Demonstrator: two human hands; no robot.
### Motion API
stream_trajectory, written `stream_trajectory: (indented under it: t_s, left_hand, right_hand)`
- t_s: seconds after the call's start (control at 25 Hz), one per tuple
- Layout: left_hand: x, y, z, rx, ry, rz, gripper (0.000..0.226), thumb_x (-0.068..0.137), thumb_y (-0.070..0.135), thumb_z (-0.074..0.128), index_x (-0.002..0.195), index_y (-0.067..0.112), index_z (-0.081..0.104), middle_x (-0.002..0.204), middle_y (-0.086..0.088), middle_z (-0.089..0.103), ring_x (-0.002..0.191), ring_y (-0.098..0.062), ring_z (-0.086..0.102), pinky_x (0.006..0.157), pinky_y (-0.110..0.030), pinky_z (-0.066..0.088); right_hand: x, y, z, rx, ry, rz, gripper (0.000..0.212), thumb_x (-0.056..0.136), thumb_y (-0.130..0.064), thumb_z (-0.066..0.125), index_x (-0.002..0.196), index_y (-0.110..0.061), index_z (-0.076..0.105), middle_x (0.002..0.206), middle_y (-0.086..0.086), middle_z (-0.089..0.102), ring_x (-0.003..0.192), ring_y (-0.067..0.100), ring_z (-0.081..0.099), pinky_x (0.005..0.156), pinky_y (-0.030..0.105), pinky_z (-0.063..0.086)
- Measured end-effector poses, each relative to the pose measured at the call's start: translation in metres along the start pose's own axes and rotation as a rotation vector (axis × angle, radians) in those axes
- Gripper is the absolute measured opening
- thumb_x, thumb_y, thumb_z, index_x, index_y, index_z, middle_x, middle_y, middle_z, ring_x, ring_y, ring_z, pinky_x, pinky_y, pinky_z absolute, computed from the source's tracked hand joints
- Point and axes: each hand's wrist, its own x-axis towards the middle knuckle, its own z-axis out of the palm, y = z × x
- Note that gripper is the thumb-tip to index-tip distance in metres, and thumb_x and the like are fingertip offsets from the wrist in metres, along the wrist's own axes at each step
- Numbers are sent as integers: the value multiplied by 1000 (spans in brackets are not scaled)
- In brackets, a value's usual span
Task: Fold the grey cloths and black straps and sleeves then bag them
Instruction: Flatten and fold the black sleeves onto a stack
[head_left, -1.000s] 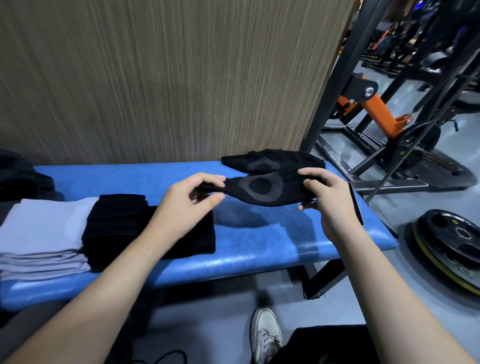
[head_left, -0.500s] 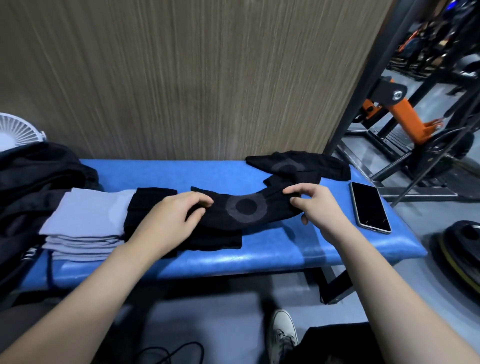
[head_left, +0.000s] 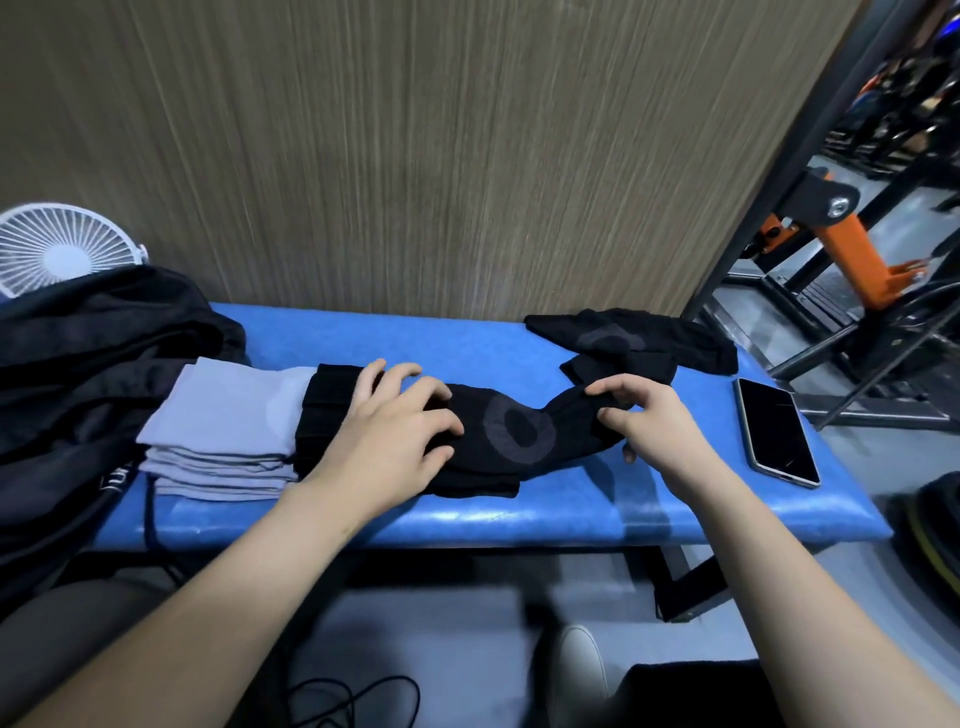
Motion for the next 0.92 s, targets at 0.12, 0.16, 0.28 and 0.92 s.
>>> stream_trajectory:
  t_s: [0.12,0.16,0.28,0.92]
  left_hand:
    - [0,1,0,62,-35,-19,18,83,42,73,99,36,76,108,13,63,120,-20,51,119,-47,-1]
    - [0,2,-1,57,-58,-35,19,86,44,70,102,36,75,108,14,63,120,-18,51,119,-47,-5]
    - [0,3,-2,39,-64,-50,20,91,45,63,106,37,74,106,17,62,120,-13,49,120,-46,-10]
    - [-9,-14,-16,-48,72,-178,57,87,22,63,142,21,47,119,11,65,122,-18,50,122,-44,12]
  right_hand:
    - [-2,-7,4,74,15,-50,30,91,1,58,99,-23,73,87,-9,64,54,9,48,47,30,44]
    - [-2,-10,6,111,13,-72,30,91,1,58,100,-23,73,85,-9,64,58,12,50,48,31,45]
    - [-6,-24,14,218,-5,-134,31,92,4,57,103,-20,73,83,-8,66,63,17,52,48,33,46]
    - [-5,-53,120,4,-163,-315,22,88,-8,67,106,-21,67,89,-13,61,70,5,56,68,28,51]
